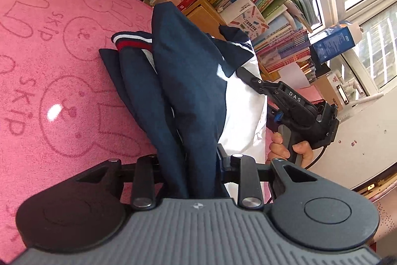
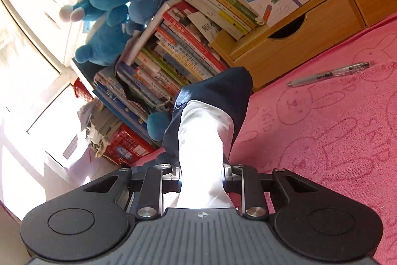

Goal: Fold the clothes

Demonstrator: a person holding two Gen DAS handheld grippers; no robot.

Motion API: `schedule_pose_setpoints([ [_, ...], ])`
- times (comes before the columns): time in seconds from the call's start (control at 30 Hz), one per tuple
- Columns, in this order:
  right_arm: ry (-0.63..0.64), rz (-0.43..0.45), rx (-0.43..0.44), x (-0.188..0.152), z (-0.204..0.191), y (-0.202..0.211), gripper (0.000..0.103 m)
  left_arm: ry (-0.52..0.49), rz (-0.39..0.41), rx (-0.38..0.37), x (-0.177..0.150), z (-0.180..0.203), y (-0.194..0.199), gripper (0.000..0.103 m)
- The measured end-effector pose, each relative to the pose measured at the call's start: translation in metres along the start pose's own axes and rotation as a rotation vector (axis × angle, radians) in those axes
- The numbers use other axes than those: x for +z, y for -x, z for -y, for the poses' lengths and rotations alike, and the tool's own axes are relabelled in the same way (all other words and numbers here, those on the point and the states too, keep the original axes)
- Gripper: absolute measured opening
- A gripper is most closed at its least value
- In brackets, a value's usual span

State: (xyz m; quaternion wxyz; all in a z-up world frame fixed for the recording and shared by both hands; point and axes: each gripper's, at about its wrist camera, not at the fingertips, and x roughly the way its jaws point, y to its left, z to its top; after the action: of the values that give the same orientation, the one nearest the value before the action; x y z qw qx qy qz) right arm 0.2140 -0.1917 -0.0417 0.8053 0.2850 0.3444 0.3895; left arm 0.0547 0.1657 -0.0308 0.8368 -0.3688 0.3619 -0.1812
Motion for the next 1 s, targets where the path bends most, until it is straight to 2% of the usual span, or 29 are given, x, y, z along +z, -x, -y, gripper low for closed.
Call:
schedule_pose_setpoints([
  [0.17, 0.01, 0.118, 0.003, 0.006, -0.023, 0.076, 0.024, -0.056, -0.009, -0.093, 0.002, 0.025, -0.003, 0.028],
  [0.23, -0.002, 0.109, -0.046, 0.01, -0.017, 0.095, 0.028, -0.082, -0.037, -0.062, 0.001, 0.03, -0.015, 0.029],
  [0.3, 0.02, 0.077, -0.157, 0.01, -0.006, 0.098, 0.041, -0.127, -0.075, 0.061, 0.0, 0.034, -0.034, 0.034],
  [0.33, 0.052, 0.082, -0.258, 0.006, -0.003, 0.098, 0.047, -0.156, -0.086, 0.141, -0.002, 0.034, -0.04, 0.041],
  [0.37, 0.086, 0.088, -0.36, 0.002, 0.0, 0.099, 0.047, -0.192, -0.094, 0.206, -0.005, 0.035, -0.042, 0.054],
  [0.4, 0.133, 0.111, -0.374, -0.003, -0.003, 0.106, 0.048, -0.223, -0.091, 0.248, -0.009, 0.037, -0.04, 0.061],
  [0.43, 0.181, 0.133, -0.384, -0.008, -0.006, 0.114, 0.051, -0.251, -0.075, 0.267, -0.009, 0.04, -0.033, 0.078],
  [0.47, 0.229, 0.156, -0.394, -0.012, -0.01, 0.122, 0.064, -0.278, -0.056, 0.281, -0.01, 0.043, -0.026, 0.086],
  [0.53, 0.412, 0.173, -0.405, -0.029, -0.036, 0.131, 0.075, -0.32, -0.013, 0.298, -0.007, 0.048, -0.01, 0.088],
  [0.6, 0.559, 0.113, -0.429, -0.045, -0.06, 0.119, 0.074, -0.297, 0.035, 0.306, 0.0, 0.052, 0.005, 0.089],
  [0.67, 0.615, 0.038, -0.414, -0.058, -0.073, 0.096, 0.061, -0.29, 0.089, 0.287, 0.001, 0.059, 0.019, 0.089],
  [0.77, 0.597, -0.053, -0.387, -0.068, -0.07, 0.049, 0.048, -0.362, 0.12, 0.275, -0.019, 0.079, 0.025, 0.089],
  [0.8, 0.589, -0.071, -0.389, -0.071, -0.067, 0.033, 0.048, -0.401, 0.128, 0.29, -0.03, 0.089, 0.021, 0.09],
  [0.87, 0.591, -0.099, -0.399, -0.076, -0.064, 0.005, 0.048, -0.453, 0.137, 0.341, -0.051, 0.099, 0.006, 0.101],
  [0.9, 0.602, -0.11, -0.407, -0.078, -0.065, -0.007, 0.048, -0.477, 0.138, 0.369, -0.061, 0.102, -0.004, 0.101],
  [1.0, 0.619, -0.14, -0.436, -0.073, -0.072, -0.03, 0.047, -0.515, 0.069, 0.457, -0.075, 0.091, -0.04, 0.101],
])
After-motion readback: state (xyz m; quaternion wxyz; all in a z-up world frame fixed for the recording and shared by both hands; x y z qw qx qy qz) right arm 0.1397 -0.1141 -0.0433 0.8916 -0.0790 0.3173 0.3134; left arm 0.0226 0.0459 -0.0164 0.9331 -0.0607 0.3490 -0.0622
